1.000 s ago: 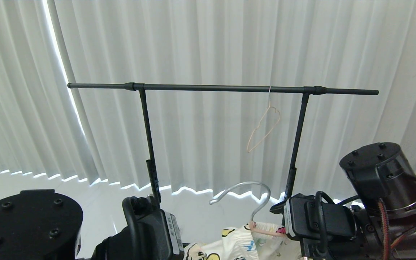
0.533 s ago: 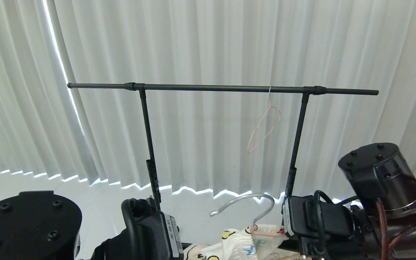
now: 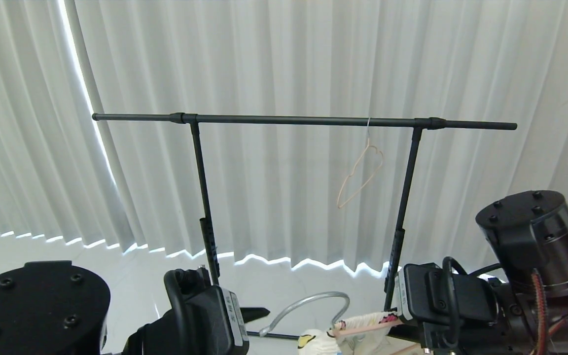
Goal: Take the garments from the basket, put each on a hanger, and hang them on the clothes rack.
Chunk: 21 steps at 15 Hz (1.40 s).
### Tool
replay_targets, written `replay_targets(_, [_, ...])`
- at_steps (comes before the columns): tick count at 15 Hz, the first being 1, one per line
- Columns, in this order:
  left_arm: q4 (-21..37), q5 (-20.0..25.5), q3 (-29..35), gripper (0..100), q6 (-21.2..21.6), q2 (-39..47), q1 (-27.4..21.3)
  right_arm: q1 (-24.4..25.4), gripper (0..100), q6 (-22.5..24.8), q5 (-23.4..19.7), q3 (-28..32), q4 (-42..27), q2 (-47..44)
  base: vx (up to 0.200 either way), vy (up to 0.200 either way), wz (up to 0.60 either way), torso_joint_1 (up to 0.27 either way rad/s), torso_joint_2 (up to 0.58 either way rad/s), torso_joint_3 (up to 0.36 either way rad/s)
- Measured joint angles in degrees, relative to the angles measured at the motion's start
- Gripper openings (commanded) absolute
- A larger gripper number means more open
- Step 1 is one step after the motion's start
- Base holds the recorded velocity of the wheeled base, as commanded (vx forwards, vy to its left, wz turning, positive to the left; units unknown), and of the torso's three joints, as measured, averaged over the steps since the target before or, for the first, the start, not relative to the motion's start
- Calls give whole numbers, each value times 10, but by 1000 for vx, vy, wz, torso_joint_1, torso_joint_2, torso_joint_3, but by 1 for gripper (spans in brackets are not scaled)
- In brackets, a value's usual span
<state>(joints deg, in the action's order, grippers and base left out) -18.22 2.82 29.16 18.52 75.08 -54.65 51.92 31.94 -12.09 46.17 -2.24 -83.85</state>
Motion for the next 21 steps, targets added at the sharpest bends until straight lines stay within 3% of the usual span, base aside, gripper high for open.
replay_targets(11, [1,-14,-42,100,-5,-63,8,-117,0,-16,3,-26,24,58,0,0,0,0,0,0])
replay_targets(17, [1,-9,-111,100,-6,-74,146,-161,0,-50,0,-25,35,86,0,0,0,0,0,0])
replay_targets(18, [1,-8,-118,100,-11,-72,152,-162,0,-53,-3,-25,47,89,0,0,0,0,0,0])
replay_targets(21, [1,-8,-120,100,-90,-54,158,-160,0,-53,-11,-26,61,94,0,0,0,0,0,0])
